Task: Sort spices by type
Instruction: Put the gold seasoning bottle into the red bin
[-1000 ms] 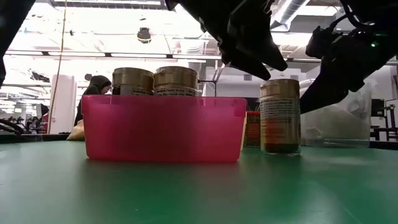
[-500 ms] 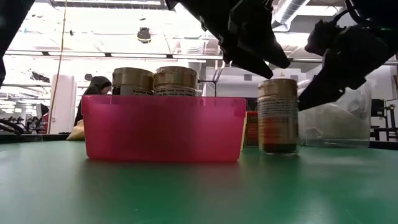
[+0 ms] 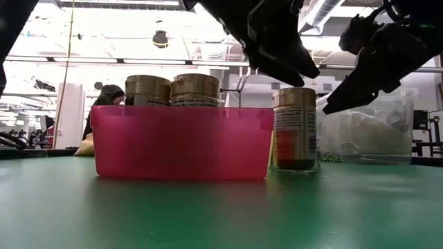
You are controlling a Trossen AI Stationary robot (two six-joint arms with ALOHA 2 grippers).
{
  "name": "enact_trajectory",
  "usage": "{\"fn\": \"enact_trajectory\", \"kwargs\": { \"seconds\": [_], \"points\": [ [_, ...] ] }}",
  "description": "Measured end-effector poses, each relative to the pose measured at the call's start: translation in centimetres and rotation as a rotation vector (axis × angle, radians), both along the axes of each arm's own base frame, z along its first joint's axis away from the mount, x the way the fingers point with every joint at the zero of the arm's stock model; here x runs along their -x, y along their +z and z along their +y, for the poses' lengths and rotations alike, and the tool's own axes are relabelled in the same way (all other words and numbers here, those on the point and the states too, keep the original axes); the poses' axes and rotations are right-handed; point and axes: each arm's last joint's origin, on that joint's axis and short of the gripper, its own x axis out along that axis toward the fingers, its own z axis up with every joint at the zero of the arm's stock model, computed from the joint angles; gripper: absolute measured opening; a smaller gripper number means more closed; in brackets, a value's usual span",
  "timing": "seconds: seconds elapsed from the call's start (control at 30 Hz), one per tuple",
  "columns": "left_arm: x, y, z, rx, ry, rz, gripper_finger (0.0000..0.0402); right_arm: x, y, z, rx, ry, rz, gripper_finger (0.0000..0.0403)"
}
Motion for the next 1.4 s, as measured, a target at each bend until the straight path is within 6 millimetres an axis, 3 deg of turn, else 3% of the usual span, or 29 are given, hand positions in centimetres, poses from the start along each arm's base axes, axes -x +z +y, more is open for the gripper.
{"fn": "enact_trajectory", "kwargs": {
  "seconds": [0.2, 0.53, 0.77, 0.97, 1.2, 1.4],
  "points": [
    [-0.1, 0.0, 0.9, 0.034, 0.053, -0.004, 0.0355, 0.7, 0.5, 0.0, 0.020, -0.022, -0.012, 0.0276],
    [0.5, -2.3, 1.2, 0.053, 0.066, 0.039, 0.0355, 0.7, 0.4, 0.2, 0.026, -0.014, -0.003, 0.0276],
    [0.4, -2.2, 1.2, 0.056, 0.066, 0.023, 0.0353, 0.7, 0.4, 0.2, 0.038, -0.029, -0.006, 0.0276],
    [0.2, -2.0, 1.2, 0.038, 0.048, -0.003, 0.0327, 0.5, 0.3, 0.2, 0.036, -0.030, -0.013, 0.0276],
    [0.3, -2.1, 1.3, 0.069, 0.016, 0.014, 0.0268, 0.3, 0.1, 0.2, 0.037, -0.033, -0.010, 0.0276],
    [0.3, -2.0, 1.6, 0.103, 0.018, 0.018, 0.0268, 0.4, 0.1, 0.2, 0.041, -0.031, -0.007, 0.0276]
  ]
}}
